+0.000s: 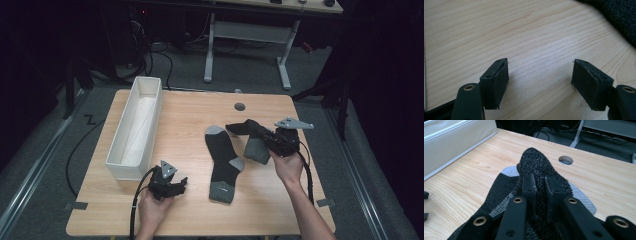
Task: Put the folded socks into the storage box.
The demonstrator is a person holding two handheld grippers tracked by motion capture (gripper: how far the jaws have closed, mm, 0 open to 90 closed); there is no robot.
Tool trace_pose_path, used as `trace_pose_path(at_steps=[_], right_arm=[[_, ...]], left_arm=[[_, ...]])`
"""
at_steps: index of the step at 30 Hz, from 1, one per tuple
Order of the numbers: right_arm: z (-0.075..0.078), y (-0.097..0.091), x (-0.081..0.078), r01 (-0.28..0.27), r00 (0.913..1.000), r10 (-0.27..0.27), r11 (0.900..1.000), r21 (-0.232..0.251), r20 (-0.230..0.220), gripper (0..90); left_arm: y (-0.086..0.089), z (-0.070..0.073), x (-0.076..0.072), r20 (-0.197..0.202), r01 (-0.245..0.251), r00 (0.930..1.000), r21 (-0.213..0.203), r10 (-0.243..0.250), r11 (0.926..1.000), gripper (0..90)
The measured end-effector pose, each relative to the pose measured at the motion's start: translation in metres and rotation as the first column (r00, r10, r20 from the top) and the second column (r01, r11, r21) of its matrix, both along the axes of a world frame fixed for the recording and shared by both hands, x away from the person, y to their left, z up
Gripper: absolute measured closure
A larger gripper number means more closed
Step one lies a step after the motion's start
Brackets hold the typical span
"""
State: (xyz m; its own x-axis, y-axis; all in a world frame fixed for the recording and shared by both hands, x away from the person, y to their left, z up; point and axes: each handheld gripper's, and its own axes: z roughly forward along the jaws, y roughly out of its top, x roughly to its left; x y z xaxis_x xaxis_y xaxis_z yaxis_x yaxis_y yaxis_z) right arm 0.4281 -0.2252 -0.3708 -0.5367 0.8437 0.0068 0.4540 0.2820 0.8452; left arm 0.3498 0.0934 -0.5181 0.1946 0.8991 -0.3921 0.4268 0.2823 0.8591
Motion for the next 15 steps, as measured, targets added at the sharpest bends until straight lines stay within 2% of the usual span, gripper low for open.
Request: trace_pose_path(at_steps=[9,15], right_arm=[[0.006,0.017,0.010,-0.006,1.0000,0.006,0.9999,-0.014,0.006,80.0],[0.005,0.026,0.016,-0.005,1.0000,0.005,0.9998,-0.021,0.002,80.0]], left_arm=[[0.000,0.000,0.000,0.000,0.000,1.0000,0.000,0.000,1.0000,29.8],[0.000,0.000,0.000,0.000,0.002,1.0000,0.001,-0.002,1.0000,29.8]])
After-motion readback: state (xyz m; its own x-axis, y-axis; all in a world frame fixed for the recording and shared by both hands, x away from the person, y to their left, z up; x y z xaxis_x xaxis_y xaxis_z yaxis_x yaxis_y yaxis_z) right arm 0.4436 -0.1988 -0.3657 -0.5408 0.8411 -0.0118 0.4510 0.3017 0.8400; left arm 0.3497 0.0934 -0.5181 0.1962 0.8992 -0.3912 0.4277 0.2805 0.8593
